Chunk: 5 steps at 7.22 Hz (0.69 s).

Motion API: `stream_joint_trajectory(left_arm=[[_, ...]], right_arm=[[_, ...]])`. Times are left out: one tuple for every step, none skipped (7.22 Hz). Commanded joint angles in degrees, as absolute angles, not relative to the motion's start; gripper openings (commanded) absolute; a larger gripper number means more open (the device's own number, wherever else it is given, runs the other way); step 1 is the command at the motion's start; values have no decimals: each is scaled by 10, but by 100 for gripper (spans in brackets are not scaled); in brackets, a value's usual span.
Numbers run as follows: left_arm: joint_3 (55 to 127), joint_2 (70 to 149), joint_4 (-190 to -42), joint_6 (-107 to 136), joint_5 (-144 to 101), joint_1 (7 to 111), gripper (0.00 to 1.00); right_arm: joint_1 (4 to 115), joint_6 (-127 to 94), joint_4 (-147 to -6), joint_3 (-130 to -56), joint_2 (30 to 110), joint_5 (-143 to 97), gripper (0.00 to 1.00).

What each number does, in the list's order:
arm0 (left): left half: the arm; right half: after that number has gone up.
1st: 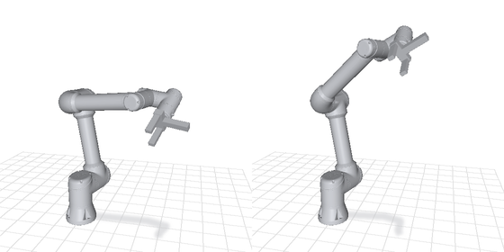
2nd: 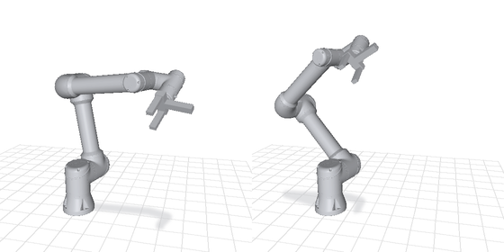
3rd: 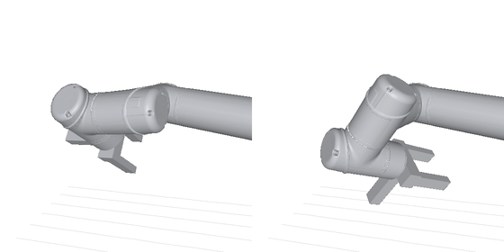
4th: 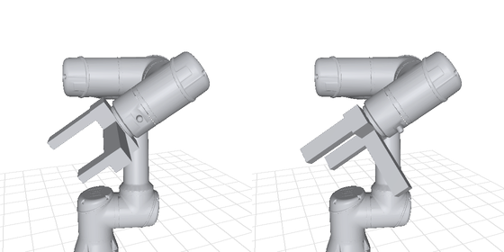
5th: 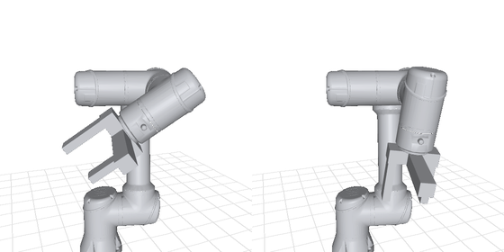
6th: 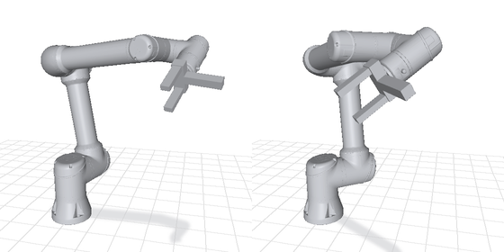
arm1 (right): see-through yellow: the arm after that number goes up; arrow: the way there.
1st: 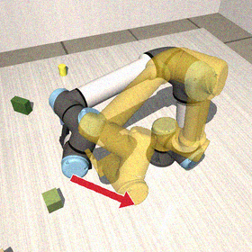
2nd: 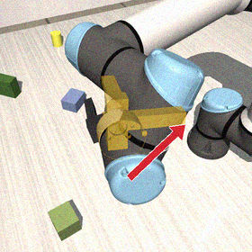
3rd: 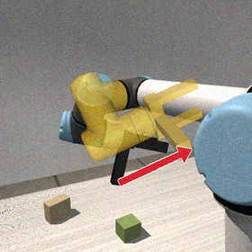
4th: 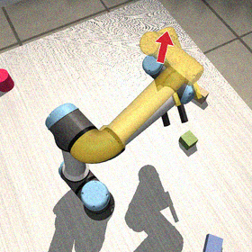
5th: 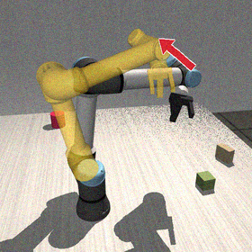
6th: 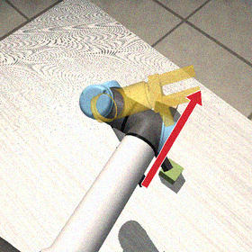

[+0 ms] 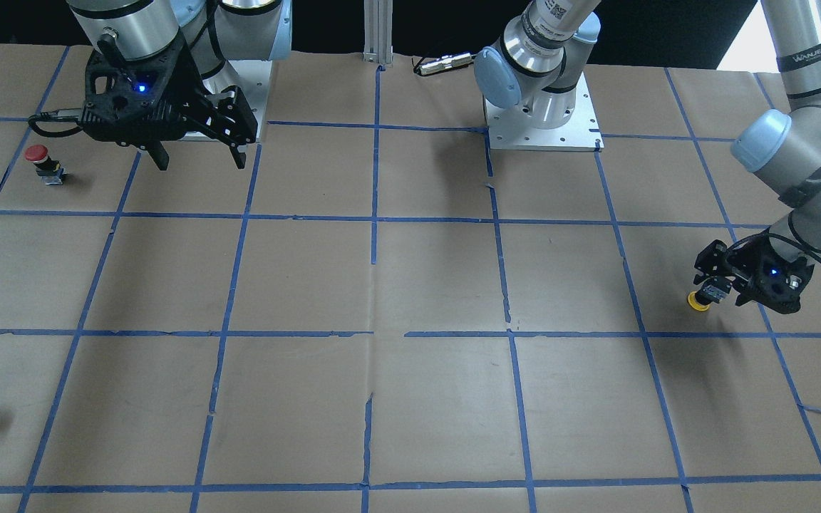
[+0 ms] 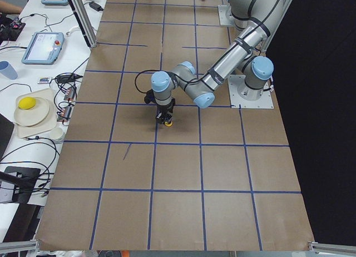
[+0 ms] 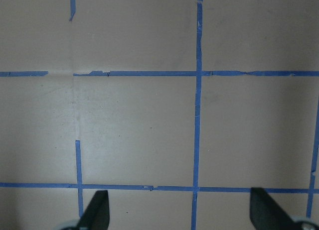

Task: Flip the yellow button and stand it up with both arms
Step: 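Close the left gripper on the yellow button's base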

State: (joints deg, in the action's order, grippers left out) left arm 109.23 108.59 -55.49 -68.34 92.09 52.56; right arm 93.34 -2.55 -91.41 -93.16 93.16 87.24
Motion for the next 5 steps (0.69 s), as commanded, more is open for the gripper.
stream_joint_trajectory(left_arm=[[1086,1087,-556,-684,919,526,32],[1085,1081,-558,-682,918,526,22],[1081,1075,-560,-677,889,530,15],[1074,1067,-576,-675,849,540,15],[1067,1044,-611,-663,809,555,15]], right_arm=[[933,-25,-914,-932,932,873,100],[933,-25,-914,-932,931,873,100],[933,-25,-914,-932,931,873,100],[933,-26,-915,-932,932,872,100],[933,-25,-914,-932,931,873,100]])
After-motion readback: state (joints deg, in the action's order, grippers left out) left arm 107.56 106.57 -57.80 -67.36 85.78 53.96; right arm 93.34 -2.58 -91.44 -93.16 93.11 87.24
